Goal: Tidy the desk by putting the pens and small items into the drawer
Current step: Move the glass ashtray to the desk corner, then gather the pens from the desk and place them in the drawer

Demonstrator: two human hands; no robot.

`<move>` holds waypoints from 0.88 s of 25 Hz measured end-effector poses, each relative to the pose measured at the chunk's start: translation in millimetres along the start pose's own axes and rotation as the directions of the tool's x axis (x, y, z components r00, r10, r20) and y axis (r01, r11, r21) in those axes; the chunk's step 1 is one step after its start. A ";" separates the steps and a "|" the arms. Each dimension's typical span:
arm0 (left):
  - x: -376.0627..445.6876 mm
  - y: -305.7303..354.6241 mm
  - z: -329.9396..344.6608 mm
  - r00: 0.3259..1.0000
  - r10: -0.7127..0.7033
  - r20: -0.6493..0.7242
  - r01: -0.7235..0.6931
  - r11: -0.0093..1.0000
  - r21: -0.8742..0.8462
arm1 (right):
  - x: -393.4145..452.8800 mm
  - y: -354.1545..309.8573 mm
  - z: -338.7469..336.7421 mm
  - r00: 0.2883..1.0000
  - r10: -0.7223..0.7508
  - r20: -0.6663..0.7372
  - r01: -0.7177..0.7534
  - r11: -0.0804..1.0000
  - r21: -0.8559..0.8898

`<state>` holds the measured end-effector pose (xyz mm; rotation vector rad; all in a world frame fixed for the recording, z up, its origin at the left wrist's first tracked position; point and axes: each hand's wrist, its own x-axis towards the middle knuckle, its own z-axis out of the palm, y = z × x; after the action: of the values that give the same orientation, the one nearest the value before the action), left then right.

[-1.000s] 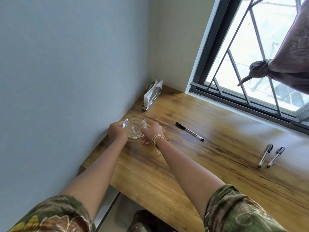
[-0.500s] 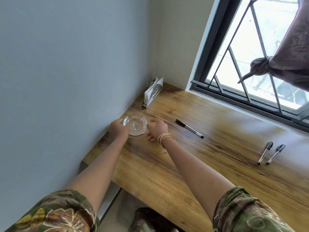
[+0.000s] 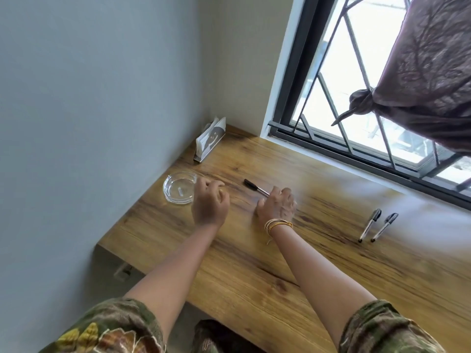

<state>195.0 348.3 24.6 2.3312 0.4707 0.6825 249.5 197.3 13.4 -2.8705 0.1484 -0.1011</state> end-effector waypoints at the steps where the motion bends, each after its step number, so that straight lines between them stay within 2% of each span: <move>1: -3.9 8.5 7.5 0.999 0.009 0.046 -0.009 1.000 0.009 | 0.2 7.5 0.6 0.999 -0.035 -0.004 0.035 0.999 -0.030; 3: -9.6 28.2 23.1 0.988 -0.025 0.156 0.024 1.000 0.004 | 0.4 23.3 1.8 0.992 -0.115 -0.053 0.114 0.993 -0.028; 5: -13.2 46.7 40.0 0.965 -0.068 0.252 0.081 0.996 -0.039 | -1.2 36.7 -0.9 0.989 -0.120 -0.090 0.126 0.990 0.063; 8: -15.2 78.7 64.4 0.930 -0.157 0.331 0.206 0.972 -0.116 | 0.1 54.0 -11.5 0.997 0.059 -0.053 -0.031 0.904 0.427; 11: -16.9 106.7 94.5 0.823 -0.338 0.457 0.415 0.906 -0.077 | 4.1 71.9 -18.5 0.985 0.169 0.031 -0.150 0.754 0.639; 13: -20.2 121.9 116.5 0.746 -0.408 0.526 0.555 0.817 -0.155 | 4.9 86.5 -23.2 0.969 0.242 0.042 -0.198 0.667 0.718; 15: -25.9 132.8 129.2 0.710 -0.442 0.548 0.657 0.696 -0.289 | 2.0 102.0 -27.2 0.963 0.268 0.016 -0.191 0.641 0.743; 18: -32.1 146.3 139.9 0.666 -0.484 0.567 0.741 0.518 -0.428 | -1.6 129.1 -32.3 0.980 0.199 0.001 -0.139 0.679 0.721; 20: -35.5 153.8 144.5 0.603 -0.490 0.629 0.797 0.354 -0.489 | -0.4 144.8 -39.8 0.985 0.166 0.036 -0.149 0.743 0.652; 22: -39.4 157.4 150.4 0.559 -0.460 0.690 0.828 0.274 -0.488 | 6.3 162.4 -49.4 0.965 0.261 0.022 -0.232 0.813 0.534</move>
<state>274.5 141.9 19.8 1.1282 0.7086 -0.1037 236.8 28.0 18.2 -2.2666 0.4305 -0.1410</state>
